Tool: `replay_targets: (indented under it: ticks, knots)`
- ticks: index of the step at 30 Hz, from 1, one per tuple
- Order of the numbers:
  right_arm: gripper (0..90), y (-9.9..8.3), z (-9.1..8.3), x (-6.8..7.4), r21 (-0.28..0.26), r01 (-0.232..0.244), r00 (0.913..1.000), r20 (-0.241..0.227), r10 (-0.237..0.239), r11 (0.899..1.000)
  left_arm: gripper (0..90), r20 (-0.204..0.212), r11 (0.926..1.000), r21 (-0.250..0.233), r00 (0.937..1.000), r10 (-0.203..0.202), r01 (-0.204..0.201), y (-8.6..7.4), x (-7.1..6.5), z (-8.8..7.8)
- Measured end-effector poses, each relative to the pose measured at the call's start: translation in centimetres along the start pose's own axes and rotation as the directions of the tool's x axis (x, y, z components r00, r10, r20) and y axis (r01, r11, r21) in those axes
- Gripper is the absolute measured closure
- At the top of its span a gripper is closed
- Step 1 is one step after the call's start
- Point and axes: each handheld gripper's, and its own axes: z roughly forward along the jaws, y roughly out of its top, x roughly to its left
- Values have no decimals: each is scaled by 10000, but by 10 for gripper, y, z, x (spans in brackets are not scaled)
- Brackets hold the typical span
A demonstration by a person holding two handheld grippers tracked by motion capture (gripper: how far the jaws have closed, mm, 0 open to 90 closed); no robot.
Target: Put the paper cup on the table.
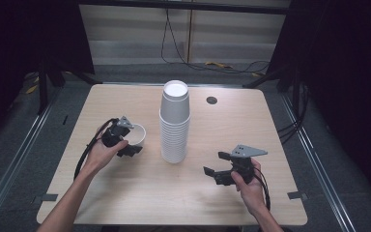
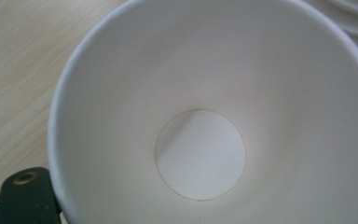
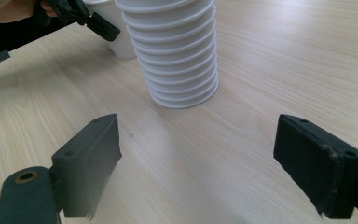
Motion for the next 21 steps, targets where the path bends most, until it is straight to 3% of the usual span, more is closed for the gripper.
replay_targets:
  ticks: [4, 5, 7, 13, 15, 21]
  knots:
    - [148, 0, 1, 1, 47, -8, 10000, -59, 8, 10000, 145, 134, 9995, -219, 9997, -218, 221, -5, 0, 1]
    - [148, 0, 1, 2, 34, -39, 9999, -112, 39, 10000, 157, 484, 9983, -323, 9978, -462, 478, -10, 4, 4]
    - [147, 0, 1, 3, 42, -53, 9999, -145, 53, 10000, 157, 485, 9986, -140, 9975, -510, 517, -14, 5, 7]
    - [147, 0, 3, 1, 75, -95, 9999, -114, 96, 9999, 157, 651, 9978, -175, 9959, -624, 637, -24, 6, 5]
    - [147, 0, 3, 1, 54, -85, 9999, -108, 85, 9999, 156, 449, 9983, -231, 9976, -533, 544, -26, 7, 2]
    - [144, 0, 3, 1, 103, -156, 9995, -288, 159, 9998, 157, 175, 9934, -845, 9969, -769, 781, -37, 4, -5]
